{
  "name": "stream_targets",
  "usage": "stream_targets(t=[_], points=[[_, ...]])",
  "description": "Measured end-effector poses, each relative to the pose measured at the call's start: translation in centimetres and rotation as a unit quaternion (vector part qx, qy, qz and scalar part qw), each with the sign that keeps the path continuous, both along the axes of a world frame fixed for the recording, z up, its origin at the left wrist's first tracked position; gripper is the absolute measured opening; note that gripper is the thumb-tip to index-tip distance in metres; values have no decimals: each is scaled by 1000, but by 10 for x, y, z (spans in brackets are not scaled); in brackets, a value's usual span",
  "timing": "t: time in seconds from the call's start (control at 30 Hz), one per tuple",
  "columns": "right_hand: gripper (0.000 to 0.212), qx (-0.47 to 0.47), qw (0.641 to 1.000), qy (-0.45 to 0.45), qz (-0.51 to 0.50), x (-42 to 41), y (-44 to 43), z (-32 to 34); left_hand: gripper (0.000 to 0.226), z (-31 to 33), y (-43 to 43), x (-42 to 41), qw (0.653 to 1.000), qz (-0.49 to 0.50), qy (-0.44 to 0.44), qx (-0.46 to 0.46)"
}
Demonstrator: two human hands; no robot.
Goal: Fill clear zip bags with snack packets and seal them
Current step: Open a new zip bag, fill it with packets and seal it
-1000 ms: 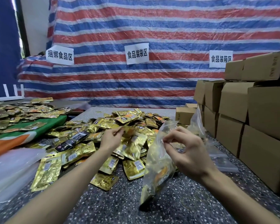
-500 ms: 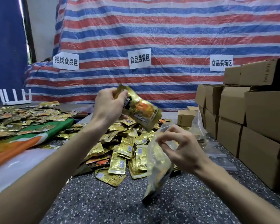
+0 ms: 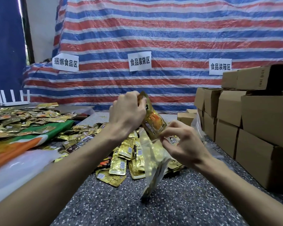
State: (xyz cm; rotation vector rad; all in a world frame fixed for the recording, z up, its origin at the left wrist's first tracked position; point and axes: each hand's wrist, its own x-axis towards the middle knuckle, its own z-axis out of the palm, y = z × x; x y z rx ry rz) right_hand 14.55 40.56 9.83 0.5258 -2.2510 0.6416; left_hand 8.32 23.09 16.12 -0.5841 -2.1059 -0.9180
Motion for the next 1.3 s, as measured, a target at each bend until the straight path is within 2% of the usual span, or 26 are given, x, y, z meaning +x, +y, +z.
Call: stream_targets(t=[0.17,0.3,0.4,0.57,0.67,0.73,0.8,0.93,1.07,1.17,1.23,1.3], points=[[9,9,1000,25,5,-2,-5,0,20,-16,20,-5,990,-10,-71,-120],[9,23,999,37,1,-2,-7,-1,15,-31,24,-14,974,-48,-139,-172],[10,29,999,43,1,-1,-6,-1,14,-38,22,-18,969,-64,-164,-172],[8,28,998,59,-2,-1,-5,-3,31,-26,9,-13,952,-172,-212,-137],[7,28,998,57,-30,-2,-4,-8,60,-24,-6,-4,919,-225,-250,-205],[8,18,998,51,-39,-3,-3,-10,55,-30,-17,-2,900,-231,-245,-279],[9,12,998,49,-44,-3,-3,-9,32,-36,-26,-5,901,-216,-206,-316],[13,55,996,22,-67,-1,-3,-1,25,-32,-42,-6,925,-174,-143,-305],[25,150,985,-66,-54,0,4,19,10,-28,-52,-4,927,-168,-112,-318],[12,207,968,-139,-35,-7,15,33,8,-30,-54,-5,931,-143,-109,-317],[7,193,962,-194,-19,-12,22,42,9,-31,-54,-7,941,-122,-108,-297],[14,147,959,-241,2,-15,26,46,10,-33,-55,-10,951,-111,-102,-269]])
